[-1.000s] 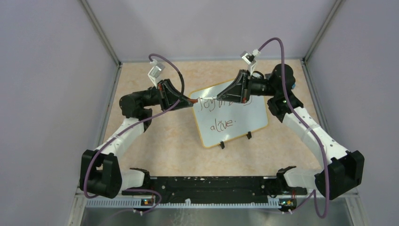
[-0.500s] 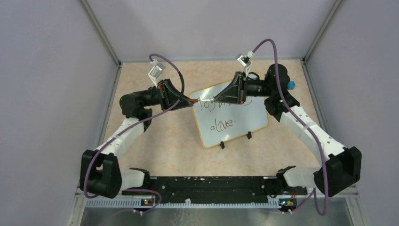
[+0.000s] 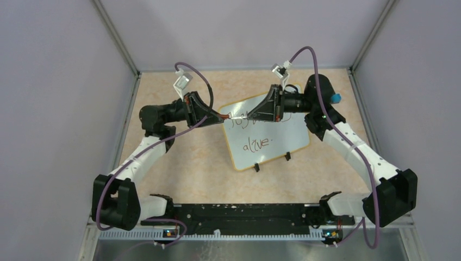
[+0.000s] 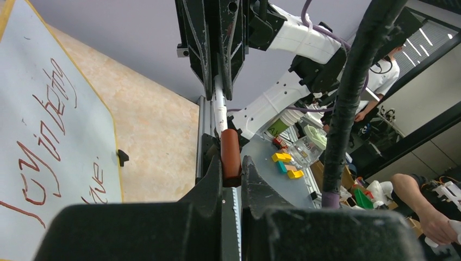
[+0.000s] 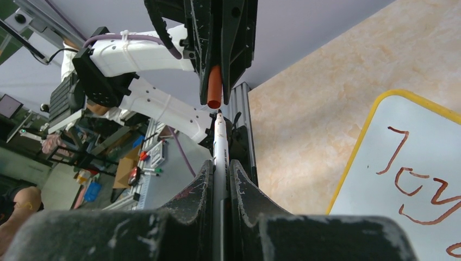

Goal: Write a sentence on the whiteboard
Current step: Close the whiteboard marker at the center of the board.

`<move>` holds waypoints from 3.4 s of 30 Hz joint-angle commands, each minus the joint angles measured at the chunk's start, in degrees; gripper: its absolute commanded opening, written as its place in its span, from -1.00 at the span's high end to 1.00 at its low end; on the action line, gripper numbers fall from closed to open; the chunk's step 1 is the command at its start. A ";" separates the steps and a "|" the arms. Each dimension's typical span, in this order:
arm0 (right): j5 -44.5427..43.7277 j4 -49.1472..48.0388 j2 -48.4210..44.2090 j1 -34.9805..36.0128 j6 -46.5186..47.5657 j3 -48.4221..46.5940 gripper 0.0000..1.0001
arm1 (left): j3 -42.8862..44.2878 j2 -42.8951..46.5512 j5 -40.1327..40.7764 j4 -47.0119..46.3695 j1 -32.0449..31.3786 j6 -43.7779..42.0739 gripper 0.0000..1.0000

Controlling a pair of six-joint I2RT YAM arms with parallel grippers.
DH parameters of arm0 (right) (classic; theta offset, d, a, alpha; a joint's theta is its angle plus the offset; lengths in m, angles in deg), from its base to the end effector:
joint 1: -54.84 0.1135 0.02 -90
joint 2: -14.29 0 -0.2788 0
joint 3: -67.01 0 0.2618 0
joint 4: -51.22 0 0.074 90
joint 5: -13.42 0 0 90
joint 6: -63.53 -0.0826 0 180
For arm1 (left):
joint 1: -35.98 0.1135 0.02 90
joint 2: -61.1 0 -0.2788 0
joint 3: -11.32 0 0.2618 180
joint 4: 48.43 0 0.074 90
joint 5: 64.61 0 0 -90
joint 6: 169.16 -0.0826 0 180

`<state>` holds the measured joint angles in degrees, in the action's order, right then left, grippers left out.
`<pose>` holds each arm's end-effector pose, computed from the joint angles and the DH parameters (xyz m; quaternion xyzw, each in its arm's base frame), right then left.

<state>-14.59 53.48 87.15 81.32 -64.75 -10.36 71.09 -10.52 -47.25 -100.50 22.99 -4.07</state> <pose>0.2463 0.2042 0.4049 -0.3082 0.6291 0.6323 0.3307 0.2392 -0.1361 0.3880 0.2854 0.5676 -0.6873 0.3521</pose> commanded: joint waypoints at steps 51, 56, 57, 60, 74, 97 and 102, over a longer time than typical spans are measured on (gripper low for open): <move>-1.71 -4.62 2.34 2.39 -1.71 -3.41 1.00 | 5.60 -0.90 2.25 13.77 -3.72 -9.44 1.00; -3.78 -7.41 3.18 2.69 -3.93 -2.96 1.00 | 6.17 -2.06 3.99 17.67 -6.49 -11.96 1.00; -4.19 -7.59 3.27 2.82 -3.98 -3.06 1.00 | 6.05 -2.40 4.50 18.32 -6.92 -12.29 1.00; -5.20 -8.63 4.04 3.11 -4.67 -3.10 1.00 | 5.60 -3.72 6.64 18.36 -7.97 -11.24 1.00; -6.55 -4.44 6.17 6.92 -0.59 -4.86 1.00 | 8.85 -5.89 7.97 24.20 -11.61 -16.38 1.00; -5.04 1.72 5.35 5.77 4.09 -8.04 1.00 | 11.79 -4.77 5.91 27.30 -8.33 -21.21 1.00; -7.16 9.45 3.44 1.66 9.70 -10.45 1.00 | 15.64 -2.12 5.57 42.24 -3.31 -31.98 0.93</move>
<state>-19.35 60.08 91.67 82.06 -59.35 -16.29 81.84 -14.97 -46.77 -68.83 19.03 -26.03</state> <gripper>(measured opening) 0.084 0.085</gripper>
